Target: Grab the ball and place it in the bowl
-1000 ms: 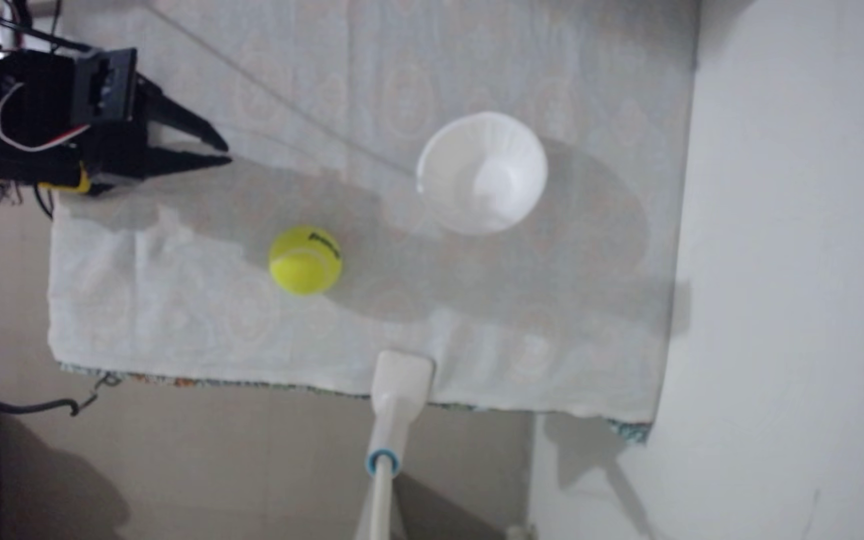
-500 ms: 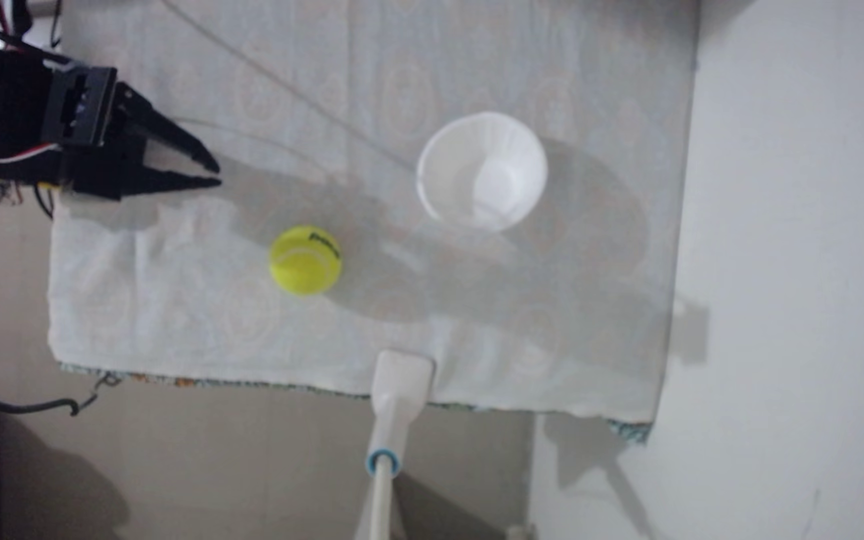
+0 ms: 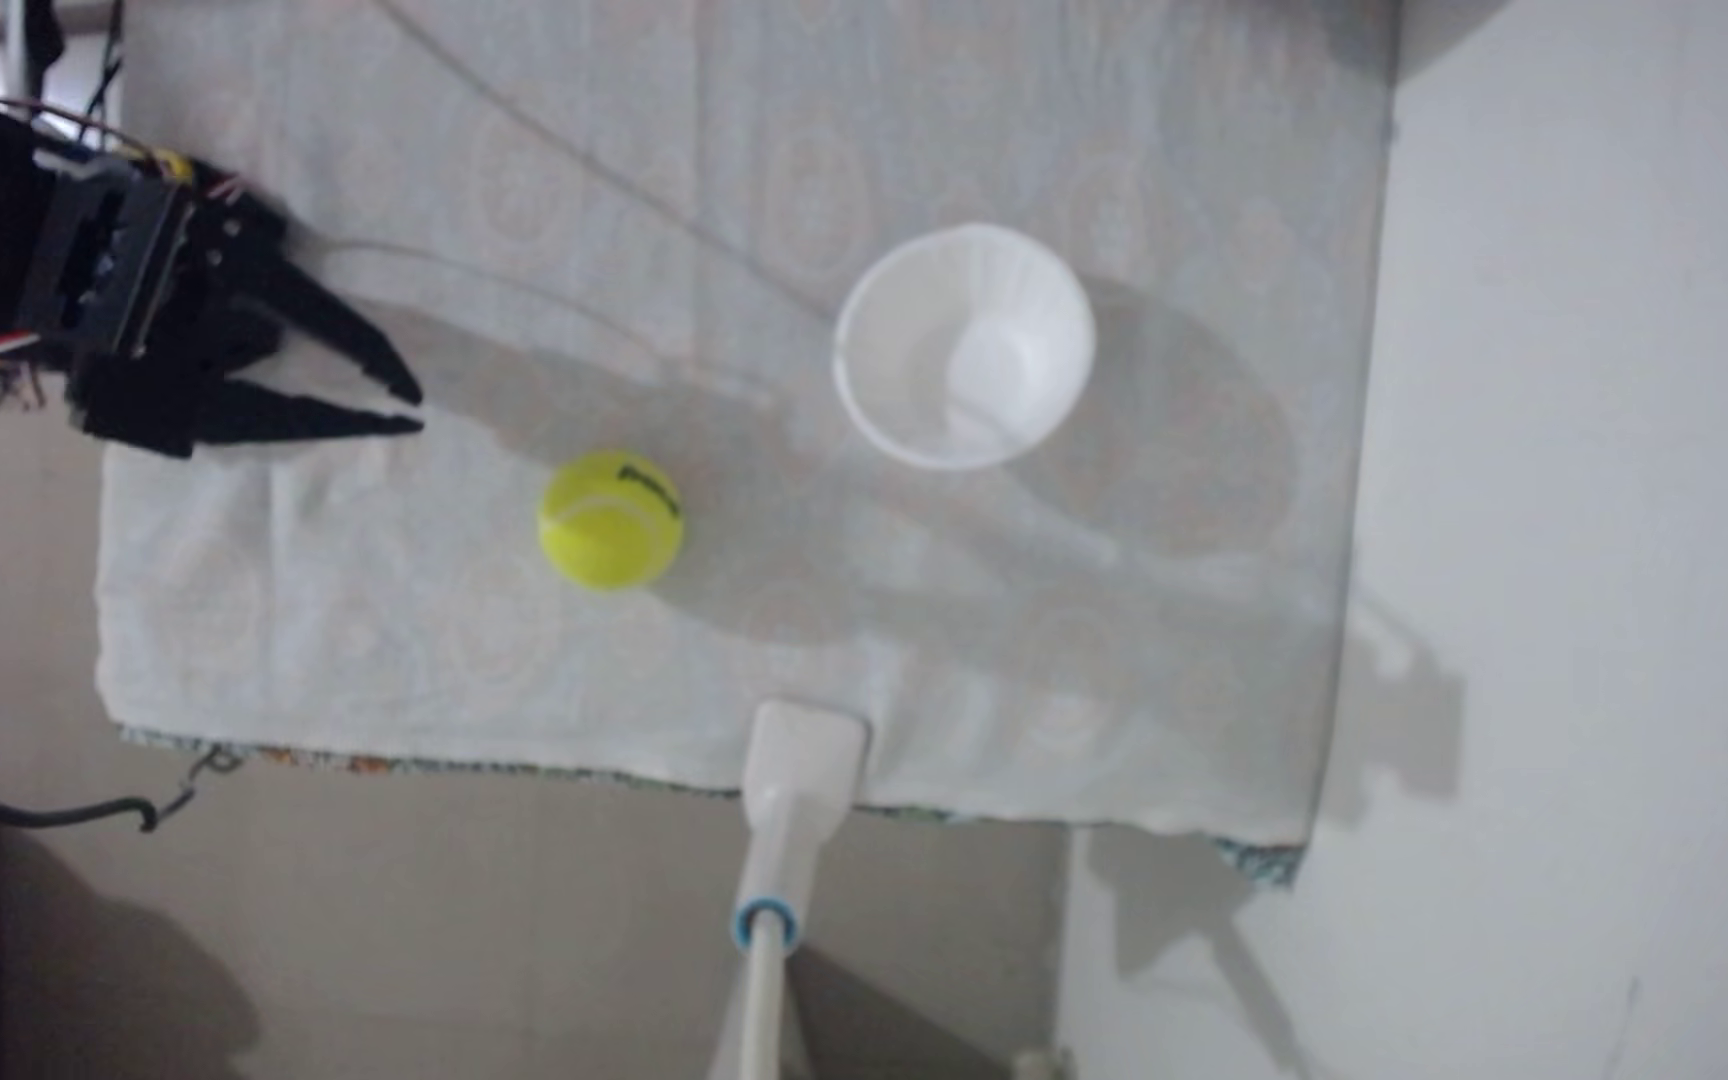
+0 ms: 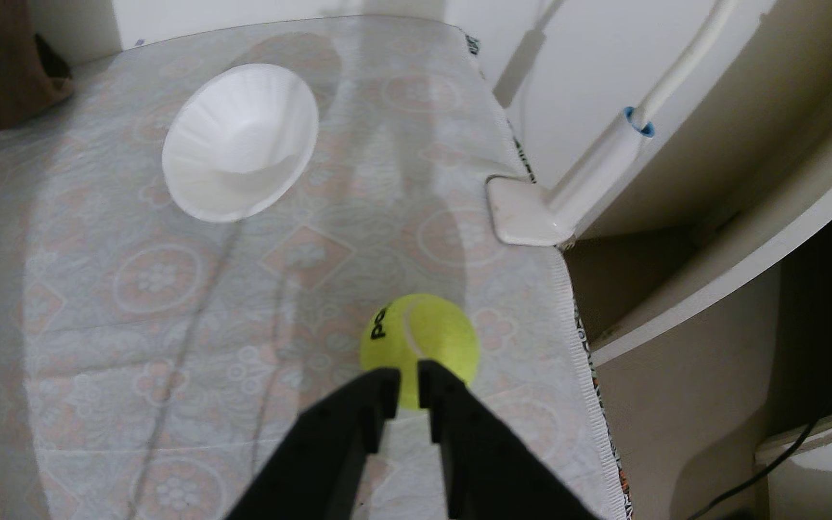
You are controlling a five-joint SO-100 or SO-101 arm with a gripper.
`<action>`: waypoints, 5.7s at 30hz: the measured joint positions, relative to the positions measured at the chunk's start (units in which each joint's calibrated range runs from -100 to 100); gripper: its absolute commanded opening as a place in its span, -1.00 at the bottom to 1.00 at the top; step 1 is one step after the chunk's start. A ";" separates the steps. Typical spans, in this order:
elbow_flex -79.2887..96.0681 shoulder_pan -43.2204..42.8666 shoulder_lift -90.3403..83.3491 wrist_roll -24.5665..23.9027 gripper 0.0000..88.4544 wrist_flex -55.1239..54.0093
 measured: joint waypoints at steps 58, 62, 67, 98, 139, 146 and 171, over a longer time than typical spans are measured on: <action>-7.50 18.21 32.18 -0.05 -0.13 -15.67; -7.05 19.01 33.03 -0.05 -0.13 -17.72; -4.70 19.24 35.09 0.05 -0.13 -20.34; 16.27 19.93 39.12 1.17 -0.14 -33.55; 18.71 17.98 47.28 1.22 -0.50 -46.02; 19.43 17.98 46.33 1.47 -0.50 -46.02; 20.33 13.06 24.88 0.24 -0.49 -32.73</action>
